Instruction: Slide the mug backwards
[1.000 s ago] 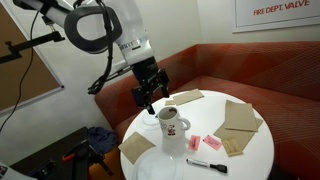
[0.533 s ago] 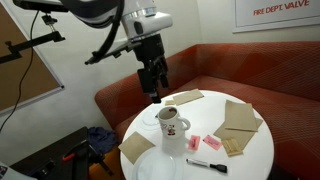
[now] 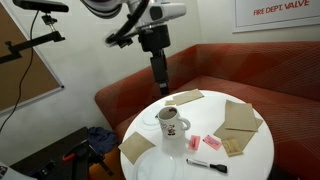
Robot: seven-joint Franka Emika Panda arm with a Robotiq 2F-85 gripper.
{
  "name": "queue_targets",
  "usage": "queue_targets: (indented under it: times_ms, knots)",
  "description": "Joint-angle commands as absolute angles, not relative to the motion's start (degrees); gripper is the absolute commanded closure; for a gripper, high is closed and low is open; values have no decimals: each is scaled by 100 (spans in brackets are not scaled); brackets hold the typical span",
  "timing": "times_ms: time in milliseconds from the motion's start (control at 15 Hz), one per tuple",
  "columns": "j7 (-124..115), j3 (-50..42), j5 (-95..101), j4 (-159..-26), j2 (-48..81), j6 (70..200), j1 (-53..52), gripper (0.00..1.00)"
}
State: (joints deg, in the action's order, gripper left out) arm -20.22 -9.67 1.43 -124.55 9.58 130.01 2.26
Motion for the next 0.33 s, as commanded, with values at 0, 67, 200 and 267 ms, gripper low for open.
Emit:
queue_targets:
  times_ms: [0,67,200,267]
  knots:
    - [-1922,-879,160,-12393,1031,12984,309,0]
    - [-1904,-881,161,-12370,1090,12990,308,0]
    - [-1904,-883,161,-12370,1116,12990,306,0]
    - [-1904,-882,161,-12370,1113,12990,306,0]
